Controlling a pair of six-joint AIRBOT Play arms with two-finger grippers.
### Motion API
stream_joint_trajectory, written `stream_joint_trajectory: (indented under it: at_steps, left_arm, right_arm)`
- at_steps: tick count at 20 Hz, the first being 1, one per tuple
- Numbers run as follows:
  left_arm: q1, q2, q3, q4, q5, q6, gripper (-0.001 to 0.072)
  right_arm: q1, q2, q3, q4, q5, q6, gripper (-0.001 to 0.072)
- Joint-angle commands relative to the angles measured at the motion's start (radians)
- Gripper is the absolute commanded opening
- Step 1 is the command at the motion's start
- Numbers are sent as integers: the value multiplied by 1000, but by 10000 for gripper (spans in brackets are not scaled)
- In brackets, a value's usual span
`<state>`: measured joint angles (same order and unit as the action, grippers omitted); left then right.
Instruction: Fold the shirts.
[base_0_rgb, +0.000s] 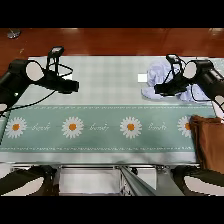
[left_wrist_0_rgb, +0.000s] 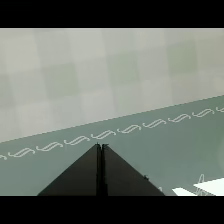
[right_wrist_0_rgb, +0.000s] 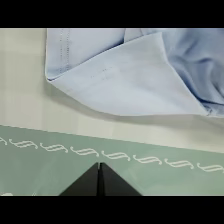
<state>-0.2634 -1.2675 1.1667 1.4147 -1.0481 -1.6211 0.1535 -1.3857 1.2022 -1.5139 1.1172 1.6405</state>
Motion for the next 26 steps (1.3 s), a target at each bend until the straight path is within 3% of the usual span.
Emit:
stream_joint_trajectory:
  at_steps: [1, 13, 16, 17, 18, 19, 20, 21, 23, 26]
  left_arm:
    - [1, -1, 0, 0, 0, 0, 21]
    - [1, -1, 0, 0, 0, 0, 21]
    - [1, -1, 0, 0, 8, 0, 21]
    - [2, -2, 0, 0, 36, 0, 21]
    - [1, -5, -1, 0, 68, 0, 22]
    - [1, -11, 0, 0, 93, 0, 70]
    - [1, -19, -1, 1, 125, 0, 333]
    - [2, -31, 0, 8, 164, 8, 685]
    - [2, -49, 0, 43, 227, 11, 702]
    - [3, -55, 0, 55, 314, 11, 702]
  right_arm:
    - [1, 1, 0, 0, 0, 0, 23]
    - [1, 1, 0, 0, -1, 0, 22]
    - [1, 1, 0, -21, -84, 0, 23]
    - [1, 1, -1, -63, -129, 1, 37]
    - [1, 0, -1, -127, -174, 15, 244]
    - [1, -3, -1, -228, -228, 94, 534]
    - [0, -9, 0, -346, -267, 191, 629]
    - [-10, -19, -1, -456, -299, 282, 628]
    - [-56, -48, 0, -512, -362, 380, 628]
    - [-137, -118, 0, -500, -408, 402, 628]
